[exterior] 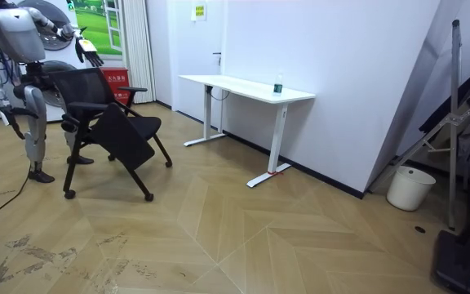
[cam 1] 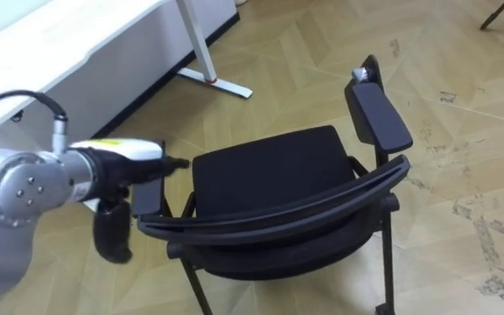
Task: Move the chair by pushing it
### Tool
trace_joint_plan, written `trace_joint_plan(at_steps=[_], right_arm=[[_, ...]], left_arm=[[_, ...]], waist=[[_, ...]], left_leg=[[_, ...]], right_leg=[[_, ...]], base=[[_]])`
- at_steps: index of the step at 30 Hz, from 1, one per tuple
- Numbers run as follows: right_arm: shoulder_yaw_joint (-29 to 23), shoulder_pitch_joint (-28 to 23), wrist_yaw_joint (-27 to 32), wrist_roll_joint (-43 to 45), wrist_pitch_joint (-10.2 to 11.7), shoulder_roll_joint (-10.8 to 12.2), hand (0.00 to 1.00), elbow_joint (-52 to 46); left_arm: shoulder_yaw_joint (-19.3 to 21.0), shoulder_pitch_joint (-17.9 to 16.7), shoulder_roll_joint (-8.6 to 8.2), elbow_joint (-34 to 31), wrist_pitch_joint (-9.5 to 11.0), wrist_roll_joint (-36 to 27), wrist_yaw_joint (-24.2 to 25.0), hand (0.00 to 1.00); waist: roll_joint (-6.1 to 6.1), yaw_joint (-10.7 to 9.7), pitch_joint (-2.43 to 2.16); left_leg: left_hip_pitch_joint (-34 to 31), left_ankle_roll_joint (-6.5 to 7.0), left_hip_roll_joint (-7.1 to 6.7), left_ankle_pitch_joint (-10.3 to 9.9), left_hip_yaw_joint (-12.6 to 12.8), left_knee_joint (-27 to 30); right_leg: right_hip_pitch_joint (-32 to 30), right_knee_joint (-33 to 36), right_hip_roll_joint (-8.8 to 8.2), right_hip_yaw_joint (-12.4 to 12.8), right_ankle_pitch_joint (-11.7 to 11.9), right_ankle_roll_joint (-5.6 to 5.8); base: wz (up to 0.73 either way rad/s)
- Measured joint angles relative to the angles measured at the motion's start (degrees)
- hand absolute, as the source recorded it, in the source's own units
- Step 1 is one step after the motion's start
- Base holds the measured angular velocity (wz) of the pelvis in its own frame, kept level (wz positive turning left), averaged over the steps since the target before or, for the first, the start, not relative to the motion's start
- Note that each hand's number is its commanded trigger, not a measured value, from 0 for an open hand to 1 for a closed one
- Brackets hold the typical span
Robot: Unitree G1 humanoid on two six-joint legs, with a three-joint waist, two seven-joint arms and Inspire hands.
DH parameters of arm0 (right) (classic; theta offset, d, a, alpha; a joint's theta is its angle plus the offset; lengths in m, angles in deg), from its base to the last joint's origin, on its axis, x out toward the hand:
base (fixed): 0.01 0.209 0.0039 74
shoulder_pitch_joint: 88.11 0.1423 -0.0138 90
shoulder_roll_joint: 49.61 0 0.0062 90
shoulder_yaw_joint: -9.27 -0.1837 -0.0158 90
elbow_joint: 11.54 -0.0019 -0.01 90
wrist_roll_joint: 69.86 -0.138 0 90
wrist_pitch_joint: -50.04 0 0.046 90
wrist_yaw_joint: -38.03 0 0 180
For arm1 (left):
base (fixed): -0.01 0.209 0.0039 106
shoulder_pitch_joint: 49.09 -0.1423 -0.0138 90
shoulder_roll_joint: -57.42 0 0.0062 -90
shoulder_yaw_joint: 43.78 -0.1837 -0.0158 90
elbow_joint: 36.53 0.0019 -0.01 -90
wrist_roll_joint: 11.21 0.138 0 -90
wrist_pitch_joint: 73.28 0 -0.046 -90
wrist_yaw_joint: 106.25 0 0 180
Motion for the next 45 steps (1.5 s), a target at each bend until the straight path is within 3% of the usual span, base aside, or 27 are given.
trace_joint_plan(at_steps=[5, 12, 17, 27, 33, 35, 37, 38, 41, 43, 45], right_arm=[[0.0, 1.2, 0.8, 0.0, 0.0, 0.0, 0.0, -0.1], [-0.1, 1.9, 1.2, 0.0, 0.0, -0.1, 0.0, -0.1], [0.1, 1.9, 1.2, 0.0, 0.0, 0.0, 0.0, -0.2], [1.4, 1.5, 2.6, -4.0, 0.0, 0.0, 0.0, -0.1], [1.4, 1.3, 2.6, -4.0, 0.1, 1.0, 0.0, -0.2], [1.4, 1.3, 3.6, -4.0, 0.1, 2.1, 0.0, -0.4], [1.4, 1.3, 3.8, -3.9, 0.1, 2.6, 0.0, -0.6], [1.3, 1.3, 4.1, -3.9, 0.1, 2.6, 0.0, -0.7], [0.5, 1.0, 4.5, -4.1, 0.1, 2.6, 0.0, -2.3], [-0.2, 0.9, 4.8, -5.2, 0.1, 2.7, 0.0, -3.3], [-0.3, 0.6, 4.9, -5.9, 0.1, 2.7, 0.0, -4.5]], left_arm=[[-1.0, -0.8, -1.46, 2.3, -0.4, -6.3, -0.7, 0.0], [-1.7, -1.3, -2.33, 2.5, -0.8, -7.4, -1.9, 0.0], [-1.7, -2.0, -5.78, 5.8, -0.6, -7.4, -4.6, 0.0], [-3.3, -3.1, -9.03, 9.0, 0.2, -5.1, -11.5, 0.0], [-3.3, -4.0, -13.59, 13.1, 0.8, -0.7, -14.9, 0.0], [-3.2, -4.0, -15.46, 15.9, 1.7, 0.9, -16.7, 0.0], [-2.7, -4.0, -16.3, 17.2, 2.8, 0.9, -17.5, 0.0], [-1.9, -4.0, -16.55, 17.9, 4.0, 0.8, -17.8, 0.0], [-1.3, -4.0, -17.77, 19.9, 4.9, 0.9, -19.6, 0.0], [-1.3, -4.0, -18.59, 21.7, 5.0, 1.1, -20.8, 0.02], [-1.2, -4.0, -19.26, 22.8, 4.9, 1.1, -21.9, 0.03]], waist=[[-0.69, -1.3, 0.58], [0.07, -1.7, 0.45], [0.23, -2.1, 0.5], [-0.43, -3.0, 0.86], [-3.0, -3.1, 0.76], [-4.03, -3.1, 0.38], [-4.66, -3.1, 0.44], [-4.77, -3.0, 0.38], [-4.85, -3.0, 0.44], [-4.21, -3.1, 0.02], [-3.85, -3.1, 0.0]], left_leg=[[0.0, 0.12, -0.06, -0.1, 0.2, 0.1], [-0.3, 0.29, -0.06, -0.9, 0.8, 1.0], [-0.2, 0.36, -0.18, -1.0, 1.0, 1.0], [-0.1, 0.37, -0.15, -1.0, 1.9, 0.6], [-0.1, 0.38, -0.12, -1.0, 2.6, 0.0], [-0.2, 0.38, -0.12, -1.0, 2.6, 0.0], [-0.4, 0.38, -0.05, -1.0, 2.7, 0.0], [-0.6, 0.38, -0.05, -1.0, 2.6, 0.1], [-0.7, 0.39, -0.03, -1.0, 2.5, 0.1], [-0.6, 0.44, 0.0, -1.0, 2.5, 0.1], [-0.4, 0.58, 0.01, -0.9, 2.5, 0.1]], right_leg=[[-0.1, -0.1, -0.07, 0.3, 0.0, 0.04], [-0.3, -0.2, -0.25, 0.5, -0.2, 0.32], [-0.2, -0.1, -0.4, 0.6, -0.1, 0.43], [-1.0, 0.0, -0.5, 1.8, -0.2, 0.53], [-1.8, 0.1, -0.61, 2.6, -0.2, 0.58], [-1.7, 0.3, -0.56, 2.8, -0.1, 0.62], [-2.1, 0.8, -0.51, 3.0, -0.1, 0.62], [-2.3, 0.9, -0.5, 3.1, -0.1, 0.62], [-2.3, 0.9, -0.41, 3.1, 0.1, 0.62], [-2.3, 0.9, -0.35, 3.3, 0.2, 0.63], [-2.3, 1.1, -0.33, 3.6, 0.2, 0.61]], base=[[0.0], [-0.04], [0.0], [-0.05], [-0.06], [0.0], [0.0], [0.0], [0.01], [-0.02], [-0.05]])
